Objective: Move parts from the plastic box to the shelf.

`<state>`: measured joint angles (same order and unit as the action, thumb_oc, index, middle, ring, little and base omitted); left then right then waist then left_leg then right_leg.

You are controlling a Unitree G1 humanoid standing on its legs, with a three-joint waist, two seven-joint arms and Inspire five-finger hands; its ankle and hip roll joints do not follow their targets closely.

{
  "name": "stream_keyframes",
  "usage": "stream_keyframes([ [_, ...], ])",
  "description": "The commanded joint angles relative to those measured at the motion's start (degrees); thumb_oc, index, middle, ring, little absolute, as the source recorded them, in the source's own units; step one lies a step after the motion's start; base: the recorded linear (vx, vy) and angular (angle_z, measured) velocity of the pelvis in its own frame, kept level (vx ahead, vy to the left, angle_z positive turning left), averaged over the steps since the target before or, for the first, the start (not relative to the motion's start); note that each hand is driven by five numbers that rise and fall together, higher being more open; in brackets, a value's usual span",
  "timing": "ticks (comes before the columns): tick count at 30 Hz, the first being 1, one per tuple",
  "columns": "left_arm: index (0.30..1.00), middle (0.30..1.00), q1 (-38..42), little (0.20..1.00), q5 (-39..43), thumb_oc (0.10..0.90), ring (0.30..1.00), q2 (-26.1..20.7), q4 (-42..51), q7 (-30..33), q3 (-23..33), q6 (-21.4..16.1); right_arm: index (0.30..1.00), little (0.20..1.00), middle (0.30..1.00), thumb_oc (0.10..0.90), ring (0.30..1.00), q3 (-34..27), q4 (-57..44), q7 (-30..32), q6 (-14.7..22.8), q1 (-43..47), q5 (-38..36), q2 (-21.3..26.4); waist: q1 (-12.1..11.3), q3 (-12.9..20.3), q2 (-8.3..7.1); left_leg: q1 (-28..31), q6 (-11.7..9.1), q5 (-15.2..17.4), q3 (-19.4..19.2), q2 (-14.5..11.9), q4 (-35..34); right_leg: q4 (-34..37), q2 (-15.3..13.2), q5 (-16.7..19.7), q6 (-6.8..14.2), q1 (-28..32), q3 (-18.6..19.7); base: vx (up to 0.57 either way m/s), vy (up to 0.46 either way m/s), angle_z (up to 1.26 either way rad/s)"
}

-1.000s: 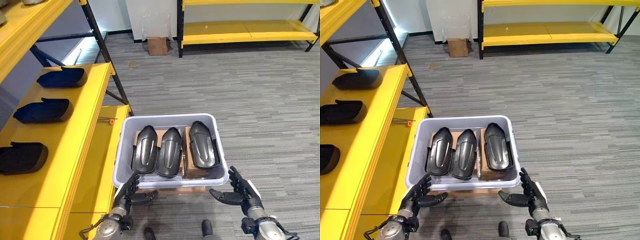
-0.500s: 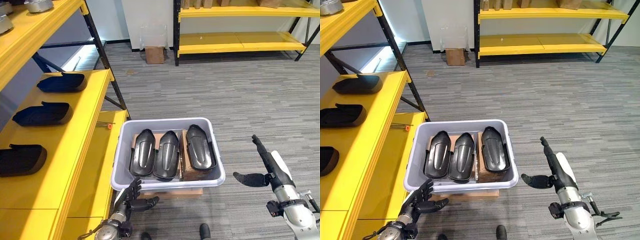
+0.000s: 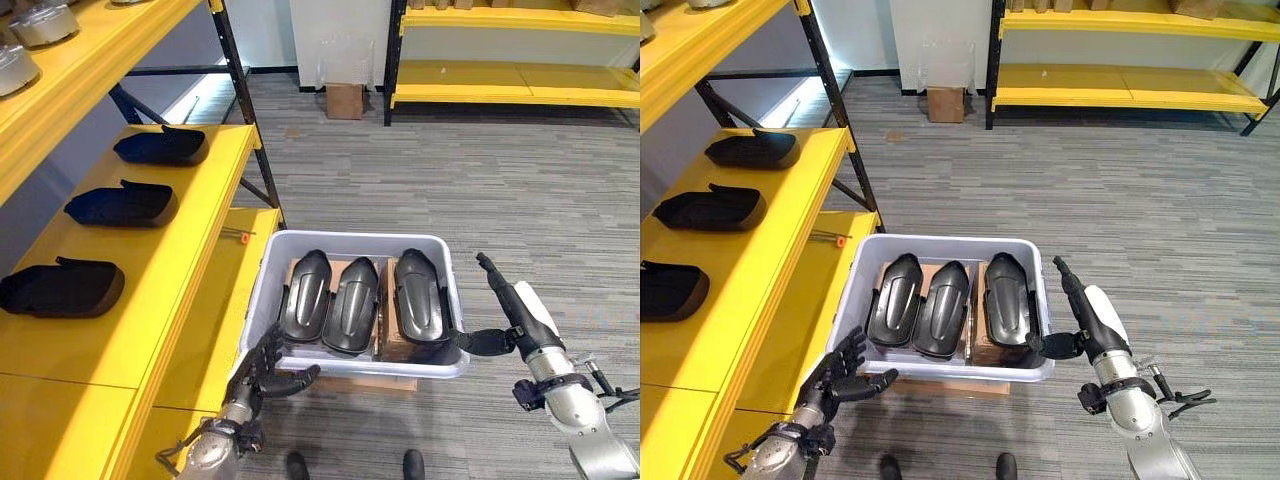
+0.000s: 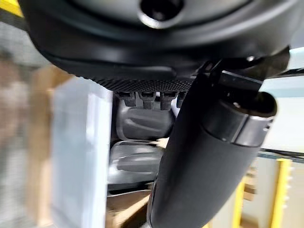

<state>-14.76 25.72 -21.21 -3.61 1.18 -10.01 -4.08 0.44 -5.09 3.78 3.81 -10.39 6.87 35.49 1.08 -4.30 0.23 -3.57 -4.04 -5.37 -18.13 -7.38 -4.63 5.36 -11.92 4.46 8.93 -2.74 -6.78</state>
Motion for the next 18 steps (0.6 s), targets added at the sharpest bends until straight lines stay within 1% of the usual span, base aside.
stream_keyframes([
  [1,1.0,1.0,7.8,1.0,3.5,0.9,1.0,-2.3,9.0,0.5,5.0,-8.1,1.0,1.0,1.0,0.9,1.0,-3.5,-0.8,3.7,3.3,10.0,2.0,4.2,-1.2,-2.8,-2.03,3.3,-3.9,0.4,-0.5,-4.7,-0.4,-0.4,-5.4,-1.3,3.2,6.0,-3.6,0.0,0.0,0.0],
  [2,1.0,1.0,8.4,1.0,4.2,0.9,1.0,-2.3,10.4,0.6,5.2,-8.8,1.0,1.0,1.0,0.9,1.0,-3.5,-0.4,3.9,3.3,10.6,1.8,4.1,-1.2,-3.0,-1.92,3.2,-3.9,0.3,-0.4,-4.7,-0.4,-0.4,-5.5,-1.4,3.2,5.9,-3.7,0.0,0.0,0.0],
  [4,1.0,1.0,8.6,1.0,4.6,0.9,1.0,-2.3,11.2,0.6,5.5,-9.0,1.0,1.0,1.0,0.9,1.0,-3.5,-0.3,4.0,3.3,10.9,1.8,4.1,-1.2,-3.3,-1.88,3.2,-4.0,0.3,-0.4,-4.8,-0.4,-0.4,-5.5,-1.5,3.1,5.9,-3.8,0.0,0.0,0.0],
  [6,1.0,1.0,9.8,1.0,6.4,0.9,1.0,-2.2,13.9,0.5,5.7,-9.8,1.0,1.0,1.0,0.9,1.0,-3.4,-0.5,4.0,3.3,11.7,1.7,4.4,-1.1,-4.2,-1.75,2.7,-4.0,0.2,-0.4,-4.7,-0.4,-0.4,-5.5,-1.5,3.1,5.5,-3.8,0.0,0.0,0.0],
  [8,1.0,1.0,10.3,1.0,6.6,0.9,1.0,-2.3,14.4,0.7,5.9,-10.0,1.0,1.0,1.0,0.9,1.0,-3.4,-0.5,4.1,3.3,12.1,1.5,4.4,-1.1,-4.5,-1.72,2.3,-4.1,0.1,-0.4,-4.7,-0.4,-0.4,-5.5,-1.5,3.0,5.1,-3.7,-0.04,-0.005,0.02],
  [12,1.0,1.0,12.9,1.0,7.7,0.9,1.0,-2.3,16.8,1.5,6.1,-11.2,1.0,1.0,1.0,0.9,1.0,-2.9,-0.5,4.7,3.4,14.6,0.8,4.9,-1.0,-6.3,-1.55,0.6,-4.3,-0.5,-0.3,-4.7,-0.4,-0.4,-5.6,-1.0,2.8,3.1,-3.2,-0.07,-0.007,-0.01],
  [17,1.0,1.0,17.1,1.0,7.7,0.9,1.0,-2.8,17.9,3.0,5.1,-12.5,1.0,1.0,1.0,0.9,1.0,-0.7,0.0,5.8,3.1,19.1,0.6,5.6,-1.0,-8.9,-1.62,-1.5,-4.3,-1.2,-0.3,-5.0,-0.4,-0.7,-5.5,-0.5,2.5,0.0,-2.5,-0.06,-0.011,-0.04],
  [18,1.0,1.0,17.2,1.0,7.7,0.9,1.0,-2.8,17.8,3.0,5.2,-12.6,1.0,1.0,1.0,0.9,1.0,-0.6,0.2,5.9,3.1,19.3,0.6,5.7,-1.0,-8.9,-1.62,-1.6,-4.3,-1.2,-0.4,-5.0,-0.4,-0.8,-5.5,-0.5,2.5,-0.2,-2.4,-0.07,-0.004,-0.06],
])
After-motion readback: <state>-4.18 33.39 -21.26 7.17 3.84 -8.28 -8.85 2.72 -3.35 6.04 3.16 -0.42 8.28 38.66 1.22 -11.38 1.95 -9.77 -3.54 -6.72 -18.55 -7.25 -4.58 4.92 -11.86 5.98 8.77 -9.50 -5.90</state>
